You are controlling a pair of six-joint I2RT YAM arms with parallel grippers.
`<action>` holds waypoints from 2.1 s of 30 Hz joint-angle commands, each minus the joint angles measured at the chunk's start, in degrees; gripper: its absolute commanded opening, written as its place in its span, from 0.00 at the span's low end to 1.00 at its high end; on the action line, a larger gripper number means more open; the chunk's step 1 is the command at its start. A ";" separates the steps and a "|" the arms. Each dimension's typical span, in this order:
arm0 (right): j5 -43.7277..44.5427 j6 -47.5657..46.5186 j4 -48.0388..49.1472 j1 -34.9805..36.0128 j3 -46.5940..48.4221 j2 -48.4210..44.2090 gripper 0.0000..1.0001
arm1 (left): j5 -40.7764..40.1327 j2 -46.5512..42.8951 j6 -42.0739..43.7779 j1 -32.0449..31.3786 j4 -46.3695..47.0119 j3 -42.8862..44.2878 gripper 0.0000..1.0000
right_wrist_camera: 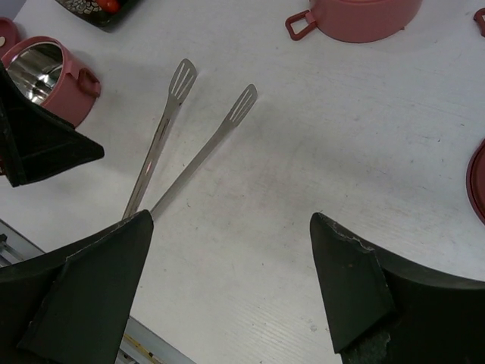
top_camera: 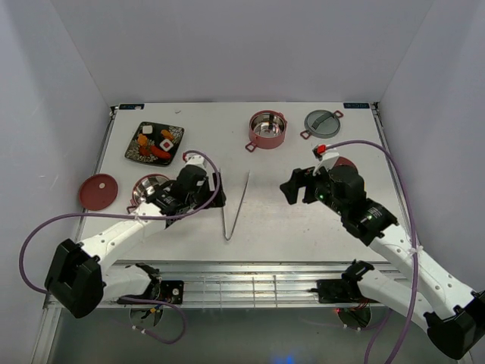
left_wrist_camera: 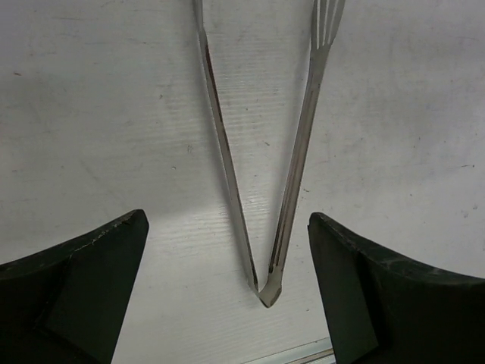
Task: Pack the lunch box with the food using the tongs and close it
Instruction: Pick up the clamp at the center of the board.
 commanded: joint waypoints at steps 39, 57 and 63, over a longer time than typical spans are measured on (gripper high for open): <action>1.31 -1.27 0.79 0.31 -1.97 -5.32 0.90 | -21.17 30.91 -8.29 -18.11 1.58 11.69 0.89; 1.31 -1.27 0.97 0.31 -1.97 -4.44 0.90 | -16.00 28.72 -7.59 -13.63 6.32 7.30 0.85; 1.66 -1.27 0.53 0.31 -1.71 -4.79 0.90 | -14.76 28.63 -6.36 -12.04 7.30 7.65 0.85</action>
